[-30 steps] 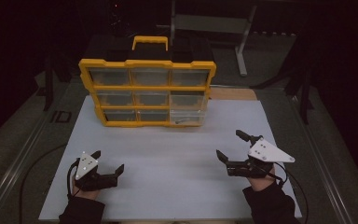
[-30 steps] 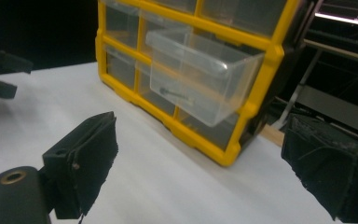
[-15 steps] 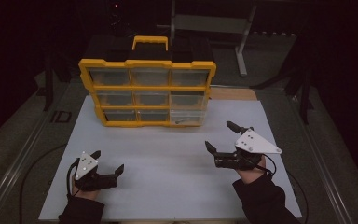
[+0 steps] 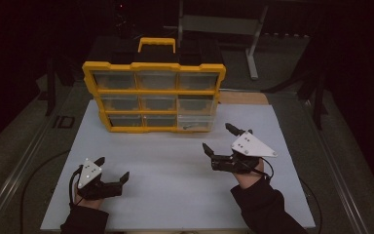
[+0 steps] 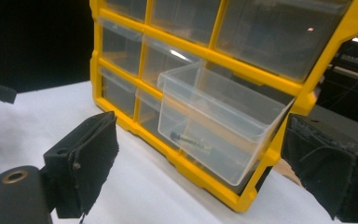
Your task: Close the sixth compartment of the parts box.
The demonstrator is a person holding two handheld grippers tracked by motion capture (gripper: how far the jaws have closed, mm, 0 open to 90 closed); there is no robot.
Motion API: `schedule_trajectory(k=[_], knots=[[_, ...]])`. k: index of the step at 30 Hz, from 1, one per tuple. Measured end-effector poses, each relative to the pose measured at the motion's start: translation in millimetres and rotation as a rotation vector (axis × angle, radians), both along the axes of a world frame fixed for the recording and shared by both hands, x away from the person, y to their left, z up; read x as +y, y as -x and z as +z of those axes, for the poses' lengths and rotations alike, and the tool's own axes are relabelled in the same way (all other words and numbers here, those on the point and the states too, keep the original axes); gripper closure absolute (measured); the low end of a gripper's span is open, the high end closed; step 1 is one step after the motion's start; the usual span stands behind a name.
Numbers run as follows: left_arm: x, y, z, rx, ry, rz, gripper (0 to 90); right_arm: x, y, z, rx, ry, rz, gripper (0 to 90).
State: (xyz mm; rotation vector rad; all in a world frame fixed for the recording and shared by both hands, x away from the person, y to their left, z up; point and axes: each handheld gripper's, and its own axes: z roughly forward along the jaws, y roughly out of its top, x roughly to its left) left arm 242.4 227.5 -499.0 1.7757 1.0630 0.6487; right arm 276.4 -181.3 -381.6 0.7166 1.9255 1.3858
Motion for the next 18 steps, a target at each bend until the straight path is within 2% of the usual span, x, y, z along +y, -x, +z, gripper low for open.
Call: schedule_trajectory(k=[7, 9, 11, 18], knots=[[0.0, -0.3, -0.3, 0.003, 0.003, -0.006, 0.0, 16.7, -4.2, -14.0, 0.024, 0.056, 0.006, 12.2], [-0.1, -0.2, -0.4, 0.003, 0.002, -0.006, 0.0, 19.6, -3.9, -18.1, 0.025, 0.042, 0.007, 12.8], [0.0, 0.0, -0.3, 0.002, 0.003, -0.007, 0.0, 23.8, -4.9, -23.9, 0.026, 0.052, -0.004, 12.9], [-0.1, 0.5, 0.2, -0.003, 0.005, -0.010, 0.0, 29.5, -12.8, -40.3, 0.068, 0.047, -0.020, 15.0]])
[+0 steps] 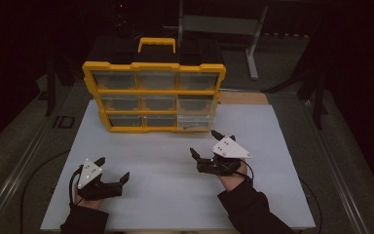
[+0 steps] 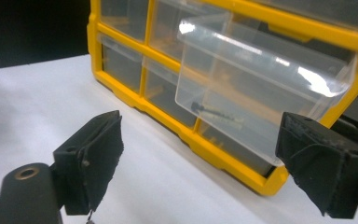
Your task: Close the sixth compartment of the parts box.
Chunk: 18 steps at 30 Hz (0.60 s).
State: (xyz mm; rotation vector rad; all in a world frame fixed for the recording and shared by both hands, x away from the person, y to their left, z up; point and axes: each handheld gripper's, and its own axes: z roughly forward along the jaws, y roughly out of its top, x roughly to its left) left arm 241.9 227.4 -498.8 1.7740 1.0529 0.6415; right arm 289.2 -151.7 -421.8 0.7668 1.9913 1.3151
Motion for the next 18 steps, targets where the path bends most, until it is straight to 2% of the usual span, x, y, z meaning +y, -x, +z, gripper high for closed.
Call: schedule_trajectory(k=[6, 10, 11, 12, 14, 18], knots=[[0.3, -0.1, -0.4, 0.003, -0.002, -0.001, 0.0, 3.8, -6.7, -10.6, 0.028, 0.010, -0.061, 18.5], [0.4, -0.1, -0.5, 0.004, -0.002, -0.001, 0.0, 3.8, -8.7, -13.9, 0.048, -0.001, -0.067, 20.0], [0.3, -0.1, -0.7, 0.004, -0.003, -0.003, 0.0, 3.3, -9.1, -15.5, 0.051, 0.000, -0.070, 29.3], [0.2, -0.1, -0.8, 0.005, -0.003, -0.005, 0.0, 2.8, -9.2, -15.9, 0.048, 0.004, -0.061, 34.9], [0.1, -0.2, -1.0, 0.006, -0.002, -0.006, 0.0, 3.0, -9.2, -16.4, 0.046, 0.015, -0.051, 35.3], [0.2, -0.3, -1.0, 0.006, -0.002, -0.006, 0.0, 3.2, -10.9, -16.7, 0.059, 0.005, -0.055, 37.4]])
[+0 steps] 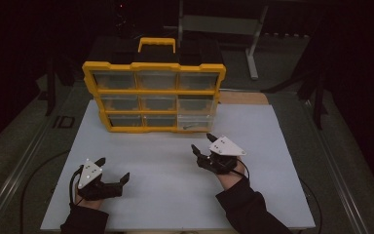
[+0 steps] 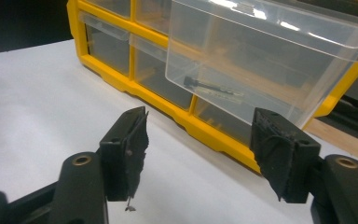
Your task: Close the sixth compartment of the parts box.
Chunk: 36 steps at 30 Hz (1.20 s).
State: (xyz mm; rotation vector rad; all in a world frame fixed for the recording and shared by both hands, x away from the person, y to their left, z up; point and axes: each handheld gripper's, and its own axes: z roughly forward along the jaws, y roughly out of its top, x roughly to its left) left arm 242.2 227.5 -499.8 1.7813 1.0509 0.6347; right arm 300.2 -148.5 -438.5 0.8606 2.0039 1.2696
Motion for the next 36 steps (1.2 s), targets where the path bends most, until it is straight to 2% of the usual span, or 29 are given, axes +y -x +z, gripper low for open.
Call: schedule_trajectory(k=[5, 11, 16, 20, 22, 23, 29, 36], knots=[[0.8, -0.3, -0.7, 0.000, 0.000, 0.000, 0.0, -0.9, -2.8, 0.3, 0.021, -0.019, -0.003, 39.2], [1.4, -0.3, -0.8, 0.000, 0.005, 0.003, 0.0, -1.0, -3.7, 1.1, 0.020, -0.022, -0.018, 44.2], [0.5, 0.0, -0.6, -0.003, 0.002, 0.003, 0.0, -0.5, -4.1, 1.3, 0.010, -0.019, -0.059, 56.2], [0.6, 0.0, -0.4, -0.003, 0.005, 0.002, 0.0, -0.3, -4.5, 1.4, 0.004, -0.016, -0.092, 69.4], [0.6, 0.0, -0.4, -0.003, 0.005, 0.002, 0.0, -0.7, -4.6, 1.7, 0.005, -0.021, -0.097, 69.4], [0.6, 0.2, -0.1, -0.003, 0.005, 0.002, 0.0, -0.8, -5.0, 2.1, 0.006, -0.020, -0.103, 75.7], [0.3, -0.3, -0.7, 0.000, 0.001, -0.002, 0.0, -1.8, -4.7, 4.4, -0.004, -0.026, -0.106, 88.7], [0.3, -0.2, -0.7, 0.000, 0.002, -0.001, 0.0, -2.6, -8.3, 7.9, -0.014, -0.021, -0.097, 89.9]])
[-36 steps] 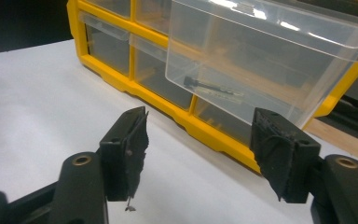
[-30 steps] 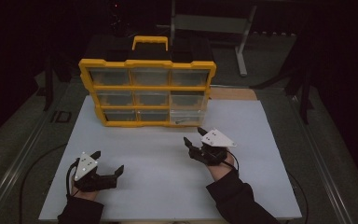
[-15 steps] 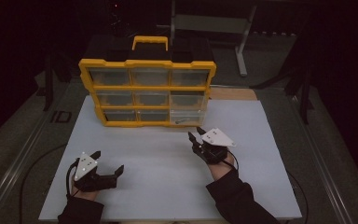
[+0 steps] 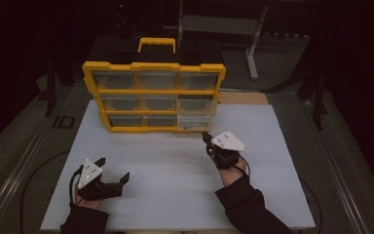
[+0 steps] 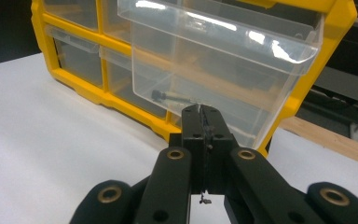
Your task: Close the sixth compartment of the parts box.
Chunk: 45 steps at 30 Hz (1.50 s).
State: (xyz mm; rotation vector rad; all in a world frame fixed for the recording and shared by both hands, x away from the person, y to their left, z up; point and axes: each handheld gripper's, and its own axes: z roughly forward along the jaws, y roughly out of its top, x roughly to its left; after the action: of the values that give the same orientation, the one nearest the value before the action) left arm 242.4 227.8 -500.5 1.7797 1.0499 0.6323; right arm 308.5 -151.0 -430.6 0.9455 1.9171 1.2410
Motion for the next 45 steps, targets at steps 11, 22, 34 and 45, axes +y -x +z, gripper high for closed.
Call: schedule_trajectory(k=[11, 22, 34, 45], knots=[[-0.6, 0.2, 0.2, 0.000, 0.001, -0.001, 0.0, -1.7, -7.7, 2.9, 0.008, -0.003, 0.000, 90.0], [-0.3, -0.1, 0.1, 0.002, 0.008, -0.002, 0.0, -3.1, -16.7, 0.7, 0.031, -0.035, -0.008, 90.0], [0.0, 0.0, 0.2, 0.001, 0.007, -0.002, 0.0, 0.1, -22.0, 2.0, 0.044, -0.060, -0.008, 90.0], [0.5, -0.1, 0.0, 0.001, 0.008, -0.002, 0.0, 1.8, -29.3, -1.8, 0.062, -0.061, -0.015, 90.0]])
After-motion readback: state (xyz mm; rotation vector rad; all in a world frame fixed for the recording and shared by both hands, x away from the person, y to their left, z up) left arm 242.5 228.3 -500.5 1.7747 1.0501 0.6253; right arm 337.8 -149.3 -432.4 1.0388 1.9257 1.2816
